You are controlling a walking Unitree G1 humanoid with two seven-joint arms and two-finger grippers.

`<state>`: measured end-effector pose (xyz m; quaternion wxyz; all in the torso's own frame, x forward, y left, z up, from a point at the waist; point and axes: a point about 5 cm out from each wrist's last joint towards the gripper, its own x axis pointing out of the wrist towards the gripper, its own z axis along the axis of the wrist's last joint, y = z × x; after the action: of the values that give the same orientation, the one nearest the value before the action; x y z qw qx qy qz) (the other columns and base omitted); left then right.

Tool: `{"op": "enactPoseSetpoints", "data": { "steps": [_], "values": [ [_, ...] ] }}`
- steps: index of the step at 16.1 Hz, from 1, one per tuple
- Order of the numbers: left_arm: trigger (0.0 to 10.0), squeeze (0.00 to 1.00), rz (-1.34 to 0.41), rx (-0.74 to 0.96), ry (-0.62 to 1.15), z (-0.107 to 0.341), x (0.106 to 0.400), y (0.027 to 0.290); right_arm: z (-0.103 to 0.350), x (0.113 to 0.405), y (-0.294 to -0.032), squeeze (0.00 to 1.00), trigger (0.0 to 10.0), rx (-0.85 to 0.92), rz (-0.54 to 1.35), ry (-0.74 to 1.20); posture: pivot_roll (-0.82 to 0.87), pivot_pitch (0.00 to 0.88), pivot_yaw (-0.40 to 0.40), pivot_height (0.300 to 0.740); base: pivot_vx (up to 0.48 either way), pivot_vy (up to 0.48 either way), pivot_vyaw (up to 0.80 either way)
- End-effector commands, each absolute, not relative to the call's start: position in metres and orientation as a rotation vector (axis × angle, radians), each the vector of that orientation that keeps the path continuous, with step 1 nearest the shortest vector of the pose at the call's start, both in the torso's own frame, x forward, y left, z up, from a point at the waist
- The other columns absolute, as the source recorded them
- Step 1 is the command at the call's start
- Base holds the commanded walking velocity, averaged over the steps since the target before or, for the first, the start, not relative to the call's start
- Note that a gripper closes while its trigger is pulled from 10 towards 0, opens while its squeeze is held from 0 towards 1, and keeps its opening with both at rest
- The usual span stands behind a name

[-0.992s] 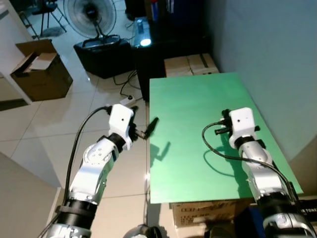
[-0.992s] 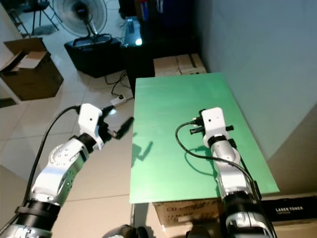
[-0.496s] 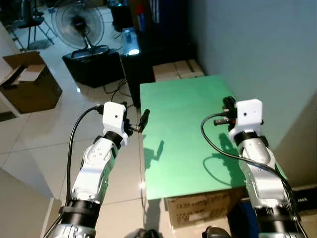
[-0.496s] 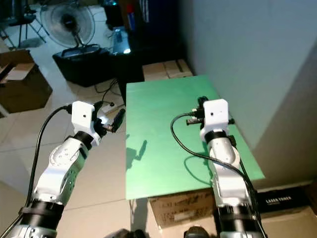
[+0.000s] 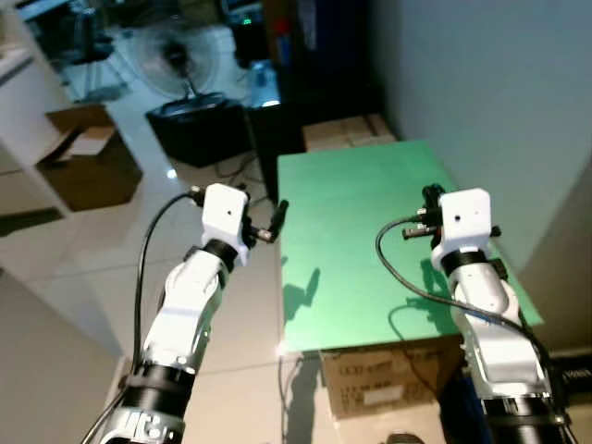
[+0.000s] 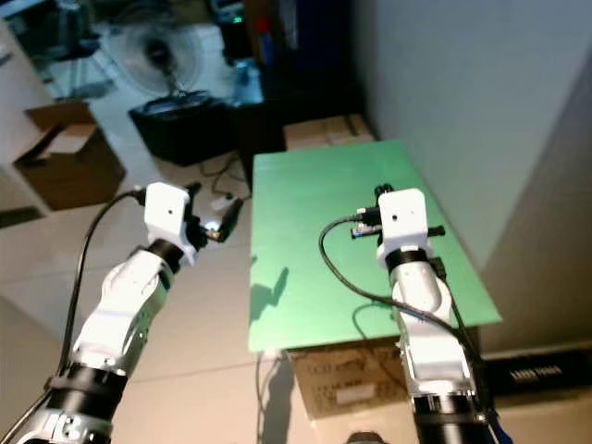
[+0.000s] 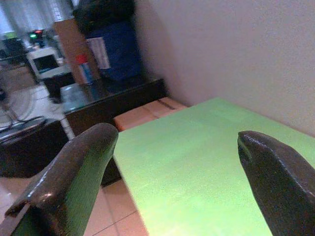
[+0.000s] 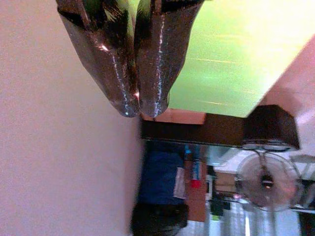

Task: Hang keys on a hook

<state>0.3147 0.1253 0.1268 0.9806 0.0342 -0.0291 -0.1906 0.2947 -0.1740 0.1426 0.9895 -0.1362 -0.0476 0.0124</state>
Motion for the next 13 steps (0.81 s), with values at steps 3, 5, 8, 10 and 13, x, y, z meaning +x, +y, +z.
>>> {"op": "enactPoseSetpoints", "data": {
  "steps": [3,5,8,10,13],
  "values": [
    [10.0,0.0,-0.359,0.085,-0.052,0.129,0.321,0.132,0.151,0.302,-0.17,0.0,10.0,-0.289,0.035,-0.106,-0.19,0.0,0.186,0.74,0.0,0.0,0.53],
    [10.0,0.0,-0.361,0.091,-0.05,0.129,0.321,0.131,0.152,0.304,-0.167,0.0,10.0,-0.31,0.054,-0.105,-0.19,0.0,0.185,0.74,0.0,0.0,0.8],
    [10.0,0.0,-0.363,0.125,-0.046,0.128,0.321,0.13,0.154,0.307,-0.158,0.0,10.0,-0.284,0.111,-0.111,-0.18,0.0,0.171,0.74,0.0,0.0,0.8],
    [10.0,0.0,-0.365,0.141,-0.056,0.128,0.319,0.131,0.152,0.305,-0.153,0.0,10.0,-0.28,0.141,-0.103,-0.17,0.0,0.156,0.74,0.0,0.0,0.8],
    [10.0,0.0,-0.269,0.118,-0.091,0.133,0.316,0.142,0.152,0.301,-0.142,0.0,10.0,-0.213,0.18,-0.11,-0.15,0.0,0.125,0.74,0.0,0.0,0.8]
  ]
}}
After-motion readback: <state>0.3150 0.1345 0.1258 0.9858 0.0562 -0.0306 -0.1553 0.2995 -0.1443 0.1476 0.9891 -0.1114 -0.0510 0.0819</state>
